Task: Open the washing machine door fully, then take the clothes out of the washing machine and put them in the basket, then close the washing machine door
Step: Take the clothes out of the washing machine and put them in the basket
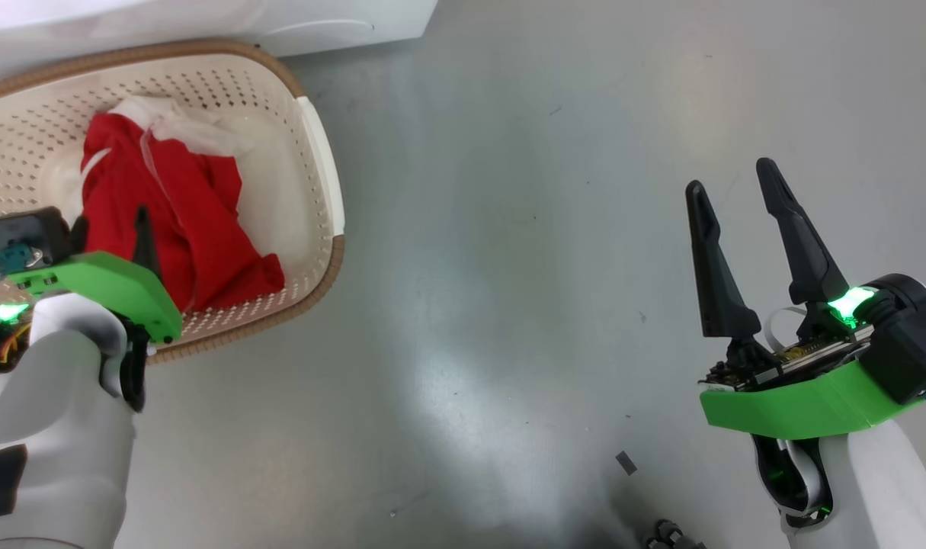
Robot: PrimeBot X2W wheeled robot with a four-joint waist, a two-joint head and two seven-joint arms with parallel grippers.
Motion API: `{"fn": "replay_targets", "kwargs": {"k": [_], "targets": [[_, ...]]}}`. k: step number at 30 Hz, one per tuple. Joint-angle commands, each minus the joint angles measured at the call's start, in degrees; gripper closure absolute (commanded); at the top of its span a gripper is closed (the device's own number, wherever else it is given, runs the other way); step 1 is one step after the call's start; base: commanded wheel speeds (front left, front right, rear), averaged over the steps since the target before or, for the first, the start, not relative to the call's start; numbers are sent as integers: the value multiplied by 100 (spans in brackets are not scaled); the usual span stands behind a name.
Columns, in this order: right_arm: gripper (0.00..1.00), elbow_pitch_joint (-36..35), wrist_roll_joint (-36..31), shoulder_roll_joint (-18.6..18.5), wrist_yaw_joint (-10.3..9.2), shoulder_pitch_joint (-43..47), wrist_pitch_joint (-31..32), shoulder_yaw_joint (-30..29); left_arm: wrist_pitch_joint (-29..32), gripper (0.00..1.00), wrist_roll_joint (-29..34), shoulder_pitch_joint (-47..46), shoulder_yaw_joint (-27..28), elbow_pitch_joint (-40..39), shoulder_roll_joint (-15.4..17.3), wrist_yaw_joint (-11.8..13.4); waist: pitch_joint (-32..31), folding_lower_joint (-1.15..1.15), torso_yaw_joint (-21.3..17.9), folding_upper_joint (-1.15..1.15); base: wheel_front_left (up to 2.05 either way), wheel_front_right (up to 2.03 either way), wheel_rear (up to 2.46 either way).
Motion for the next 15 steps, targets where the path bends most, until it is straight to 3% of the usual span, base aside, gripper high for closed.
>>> {"fn": "replay_targets", "kwargs": {"k": [1,8,15], "targets": [[0,-104,1,-39,34,56,-36,89,-94,0,-17,53,73,-92,260,-21,-37,0,21,0,0,0,0],[0,-114,-67,-39,34,128,-36,31,-208,0,-40,307,105,-635,216,-64,-155,0,114,0,0,0,0],[0,-134,-157,-39,34,193,-36,-22,-215,0,-32,1019,259,-2017,74,-76,-327,0,225,0,0,0,0]]}}
